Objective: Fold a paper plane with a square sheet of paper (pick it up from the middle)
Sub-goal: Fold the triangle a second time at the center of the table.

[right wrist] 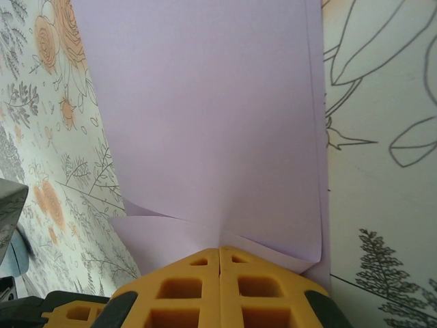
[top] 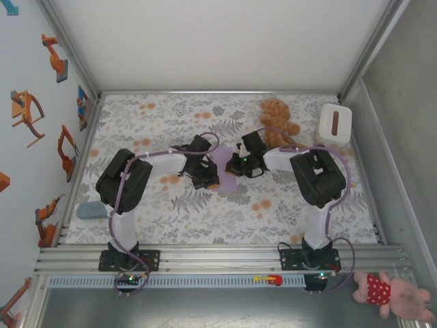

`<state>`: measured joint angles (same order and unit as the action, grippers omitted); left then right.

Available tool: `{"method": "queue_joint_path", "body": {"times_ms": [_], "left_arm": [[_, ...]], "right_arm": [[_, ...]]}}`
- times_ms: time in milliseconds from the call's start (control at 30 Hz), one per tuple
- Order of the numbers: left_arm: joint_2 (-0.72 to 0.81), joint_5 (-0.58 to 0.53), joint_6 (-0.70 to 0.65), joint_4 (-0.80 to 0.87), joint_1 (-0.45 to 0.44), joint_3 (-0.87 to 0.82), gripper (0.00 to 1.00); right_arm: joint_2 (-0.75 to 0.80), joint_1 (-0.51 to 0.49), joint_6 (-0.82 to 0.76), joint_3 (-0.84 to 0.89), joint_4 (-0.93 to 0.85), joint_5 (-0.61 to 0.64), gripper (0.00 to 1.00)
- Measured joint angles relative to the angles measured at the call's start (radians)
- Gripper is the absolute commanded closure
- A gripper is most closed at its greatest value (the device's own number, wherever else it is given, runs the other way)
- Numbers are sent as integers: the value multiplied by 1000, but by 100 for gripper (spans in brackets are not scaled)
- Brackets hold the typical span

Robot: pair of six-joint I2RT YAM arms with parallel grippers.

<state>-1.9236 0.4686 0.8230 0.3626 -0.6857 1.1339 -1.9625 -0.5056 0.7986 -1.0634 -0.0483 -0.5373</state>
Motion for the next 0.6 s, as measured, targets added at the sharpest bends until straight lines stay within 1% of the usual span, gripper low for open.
{"method": "queue_joint_path", "body": {"times_ms": [267, 433, 600], "left_arm": [[47, -9, -17, 39, 6, -52, 100], [115, -61, -29, 136, 10, -76, 100], [187, -87, -28, 140, 14, -51, 100]], "right_arm": [[-1, 0, 0, -2, 0, -1, 100], [-1, 0, 0, -4, 0, -1, 100], [0, 0, 0, -4, 1, -6, 100]]}}
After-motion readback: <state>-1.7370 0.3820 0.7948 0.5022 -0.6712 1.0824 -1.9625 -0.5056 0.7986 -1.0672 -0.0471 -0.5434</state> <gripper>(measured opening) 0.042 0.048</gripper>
